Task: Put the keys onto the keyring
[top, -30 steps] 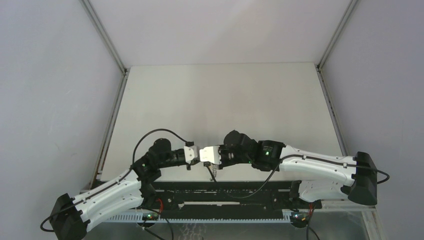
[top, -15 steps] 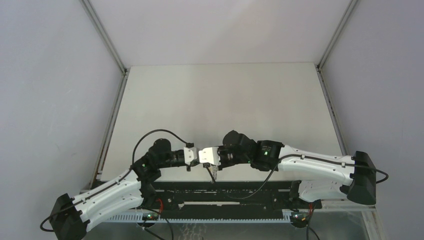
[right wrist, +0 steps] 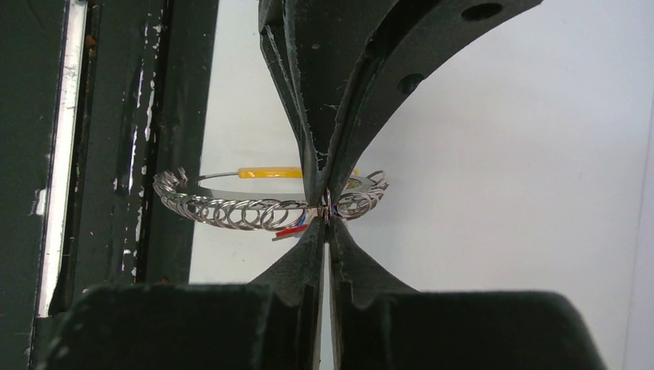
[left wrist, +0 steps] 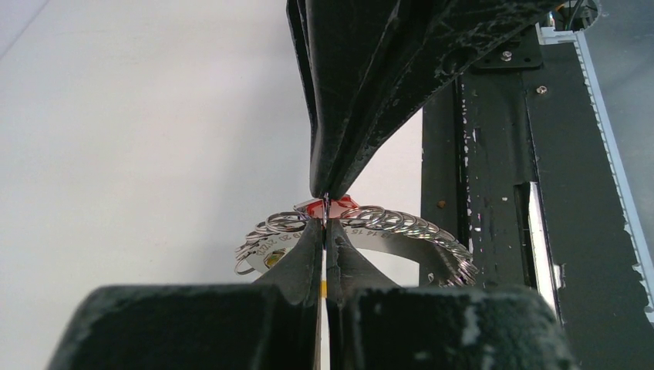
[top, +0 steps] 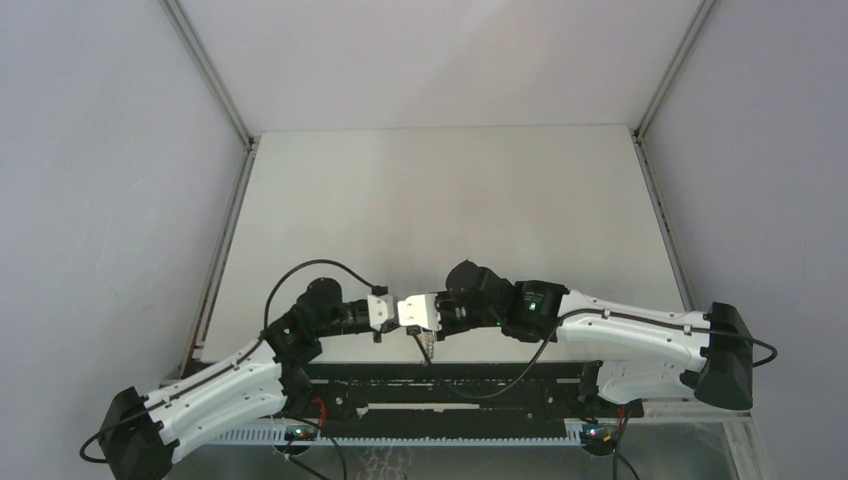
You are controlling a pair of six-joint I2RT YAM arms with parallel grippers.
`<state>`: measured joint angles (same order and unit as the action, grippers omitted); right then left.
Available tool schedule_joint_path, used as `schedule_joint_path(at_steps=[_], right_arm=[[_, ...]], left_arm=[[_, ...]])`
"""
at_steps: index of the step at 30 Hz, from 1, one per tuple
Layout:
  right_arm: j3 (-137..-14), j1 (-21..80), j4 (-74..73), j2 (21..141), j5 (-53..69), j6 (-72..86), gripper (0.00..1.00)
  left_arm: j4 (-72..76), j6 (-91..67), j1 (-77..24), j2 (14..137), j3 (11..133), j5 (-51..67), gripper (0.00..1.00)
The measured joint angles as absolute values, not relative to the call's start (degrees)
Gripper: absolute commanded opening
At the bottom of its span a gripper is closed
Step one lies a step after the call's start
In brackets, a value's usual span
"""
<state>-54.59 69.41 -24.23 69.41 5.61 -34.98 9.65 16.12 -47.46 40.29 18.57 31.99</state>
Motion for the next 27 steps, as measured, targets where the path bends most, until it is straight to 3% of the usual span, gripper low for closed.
schedule_joint_path(at_steps=[3,9,17,27], right_arm=[[-54.6,69.4,-24.0,69.0,6.0,-34.8,0.18],[-54.6,69.4,-23.9,66.7,7.8,-34.3,0.29],[-52.4,66.5,-23.1,59.2,10.3,-33.1,0.27],[-50.7,62.7,-22.3,61.7,14.9,-32.1,0.23]], left_arm=[[9.7,16.1,-47.6,39.8,18.6,31.6,0.00],[11.4,16.1,-47.9,38.8,18.6,30.5,0.00],[11.6,16.1,-47.9,38.8,18.6,30.2,0.00],[12.0,16.1,-47.9,38.8,18.6,30.4,0.00]])
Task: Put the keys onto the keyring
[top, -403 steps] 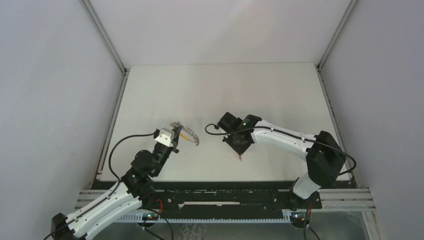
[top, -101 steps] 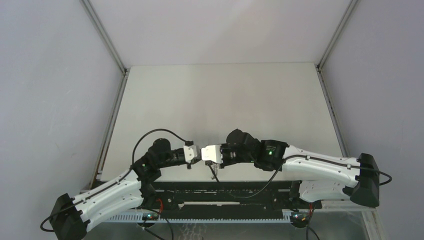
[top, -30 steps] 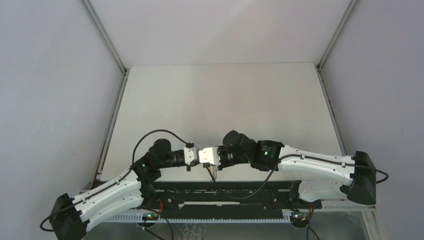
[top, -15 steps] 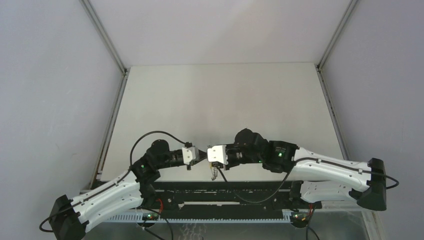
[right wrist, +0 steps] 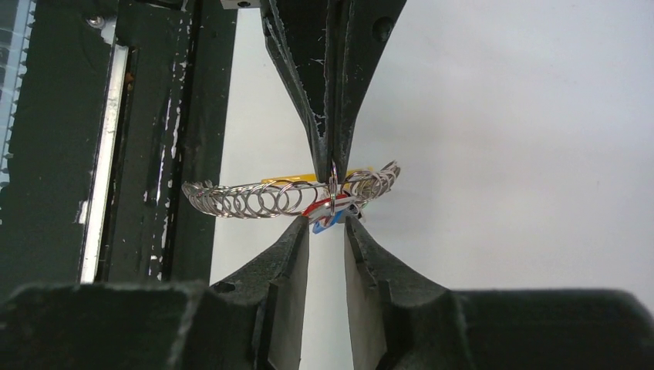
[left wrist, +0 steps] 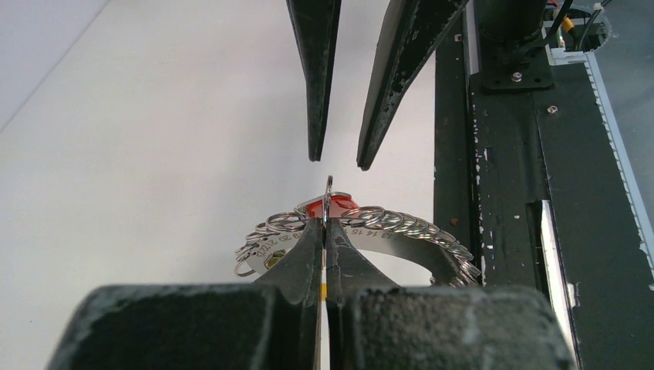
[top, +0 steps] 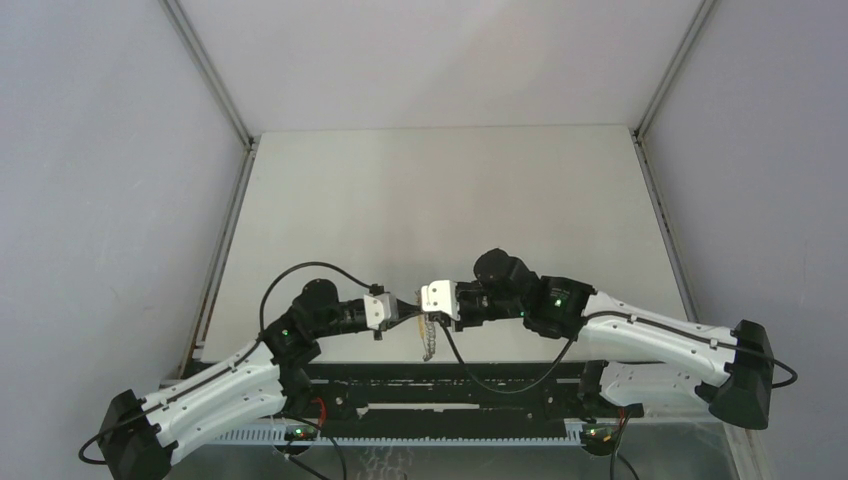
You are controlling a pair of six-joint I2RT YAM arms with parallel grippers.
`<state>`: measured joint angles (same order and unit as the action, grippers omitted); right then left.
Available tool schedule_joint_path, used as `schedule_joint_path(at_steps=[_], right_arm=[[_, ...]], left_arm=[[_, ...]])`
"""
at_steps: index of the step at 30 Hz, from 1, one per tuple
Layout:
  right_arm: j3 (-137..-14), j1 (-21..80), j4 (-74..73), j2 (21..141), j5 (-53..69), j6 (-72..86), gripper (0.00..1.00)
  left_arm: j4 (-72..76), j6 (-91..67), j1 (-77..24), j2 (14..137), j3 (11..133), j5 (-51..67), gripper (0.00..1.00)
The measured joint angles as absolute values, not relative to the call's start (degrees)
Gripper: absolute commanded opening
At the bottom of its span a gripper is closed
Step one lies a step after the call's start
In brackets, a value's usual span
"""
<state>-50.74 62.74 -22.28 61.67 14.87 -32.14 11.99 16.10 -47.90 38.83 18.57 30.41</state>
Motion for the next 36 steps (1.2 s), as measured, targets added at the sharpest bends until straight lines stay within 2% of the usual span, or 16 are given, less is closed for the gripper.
schedule_joint_path(at_steps=[25,36], right_arm=[[-50.6,61.2,-19.1,63.5,18.5,-32.1,0.13],[-50.6,61.2,-19.1,64.4,18.4,-32.1,0.00]], left_arm=[[12.4,16.1,-47.9,38.8,18.6,30.9,0.00],[12.4,16.1,-47.9,38.8,18.6,31.3,0.00]])
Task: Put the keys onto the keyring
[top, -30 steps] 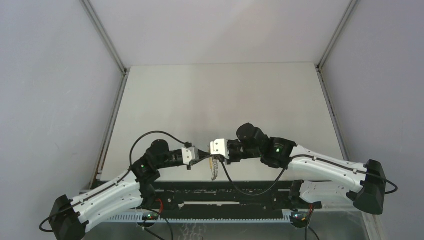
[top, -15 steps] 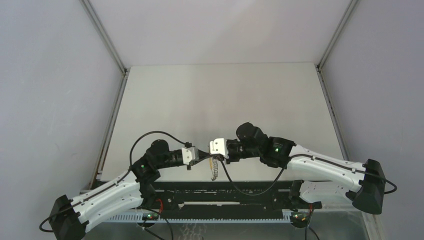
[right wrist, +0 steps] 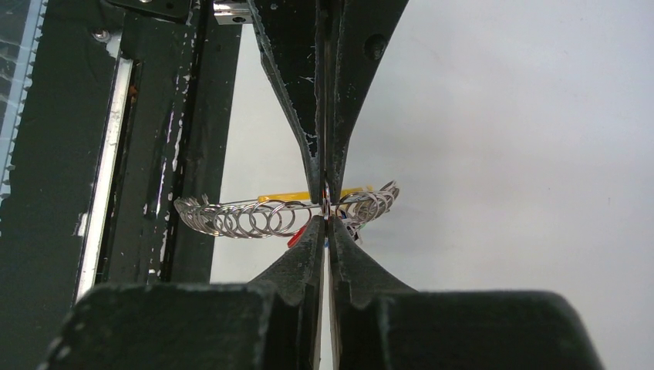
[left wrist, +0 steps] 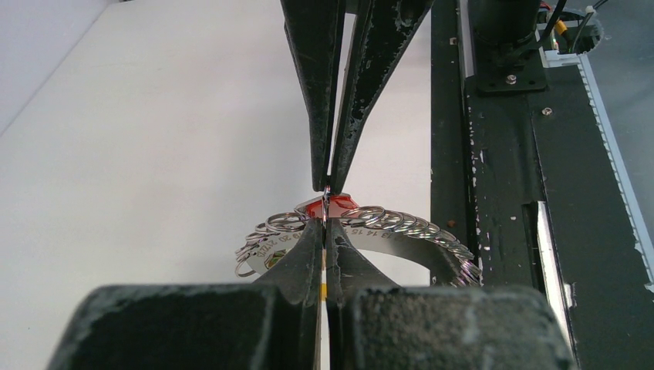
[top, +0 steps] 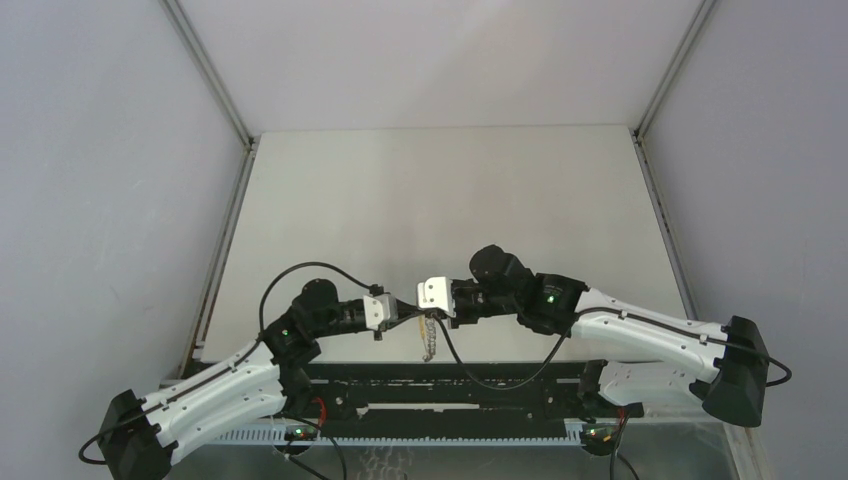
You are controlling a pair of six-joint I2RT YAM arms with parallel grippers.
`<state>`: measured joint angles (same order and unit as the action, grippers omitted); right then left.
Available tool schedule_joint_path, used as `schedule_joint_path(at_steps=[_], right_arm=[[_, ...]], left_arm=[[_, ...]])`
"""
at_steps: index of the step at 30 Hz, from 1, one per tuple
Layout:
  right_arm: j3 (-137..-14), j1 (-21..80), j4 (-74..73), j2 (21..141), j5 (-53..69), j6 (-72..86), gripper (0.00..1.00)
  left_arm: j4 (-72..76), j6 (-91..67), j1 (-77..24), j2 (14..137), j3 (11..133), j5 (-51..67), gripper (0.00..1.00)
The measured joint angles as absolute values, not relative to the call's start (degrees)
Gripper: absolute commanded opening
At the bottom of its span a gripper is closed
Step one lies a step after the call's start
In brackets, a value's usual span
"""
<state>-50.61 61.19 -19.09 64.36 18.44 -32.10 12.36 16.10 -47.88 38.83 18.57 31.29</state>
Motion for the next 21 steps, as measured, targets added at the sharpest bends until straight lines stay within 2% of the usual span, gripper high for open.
schedule_joint_path(at_steps=[21], right_arm=[[-50.6,61.7,-19.6,64.4,18.6,-31.9,0.00]], left_arm=[[11.8,16.2,-48.3,40.6,19.4,31.2,0.00]])
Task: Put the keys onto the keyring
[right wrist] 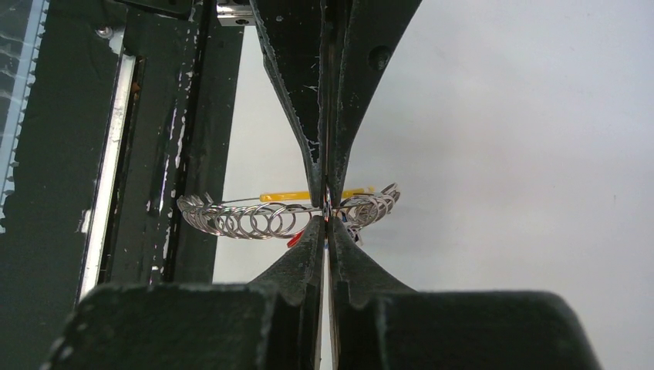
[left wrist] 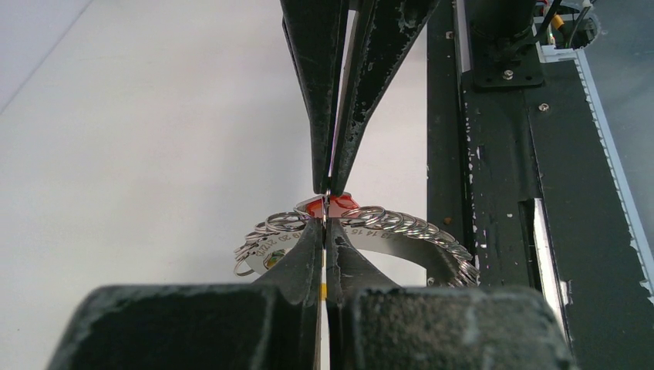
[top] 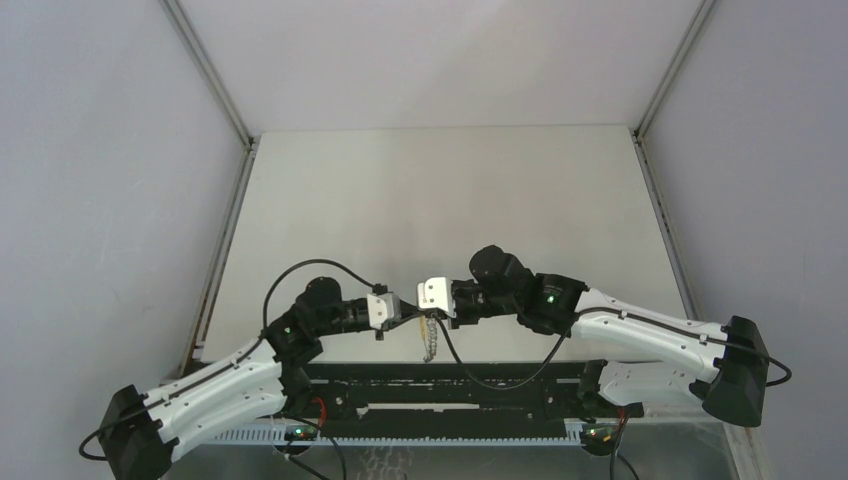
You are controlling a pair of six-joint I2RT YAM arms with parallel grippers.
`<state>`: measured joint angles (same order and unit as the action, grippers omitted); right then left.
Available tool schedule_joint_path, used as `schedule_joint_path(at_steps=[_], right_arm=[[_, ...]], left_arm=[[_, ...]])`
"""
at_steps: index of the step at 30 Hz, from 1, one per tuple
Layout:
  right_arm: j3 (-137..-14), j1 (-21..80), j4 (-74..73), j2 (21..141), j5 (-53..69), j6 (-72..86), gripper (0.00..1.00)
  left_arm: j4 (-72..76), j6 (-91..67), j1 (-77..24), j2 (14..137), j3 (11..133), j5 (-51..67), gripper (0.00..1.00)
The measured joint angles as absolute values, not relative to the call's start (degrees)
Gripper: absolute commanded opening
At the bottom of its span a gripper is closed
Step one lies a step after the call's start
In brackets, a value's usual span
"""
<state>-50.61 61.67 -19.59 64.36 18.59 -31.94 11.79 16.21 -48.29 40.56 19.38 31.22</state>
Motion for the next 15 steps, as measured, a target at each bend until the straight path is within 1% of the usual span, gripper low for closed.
schedule_joint_path(at_steps=[15], right_arm=[[-50.6,62.0,-19.5,64.4,18.6,-31.9,0.00]], left_arm=[[9.9,17.2,-48.9,41.6,20.6,30.7,0.00]])
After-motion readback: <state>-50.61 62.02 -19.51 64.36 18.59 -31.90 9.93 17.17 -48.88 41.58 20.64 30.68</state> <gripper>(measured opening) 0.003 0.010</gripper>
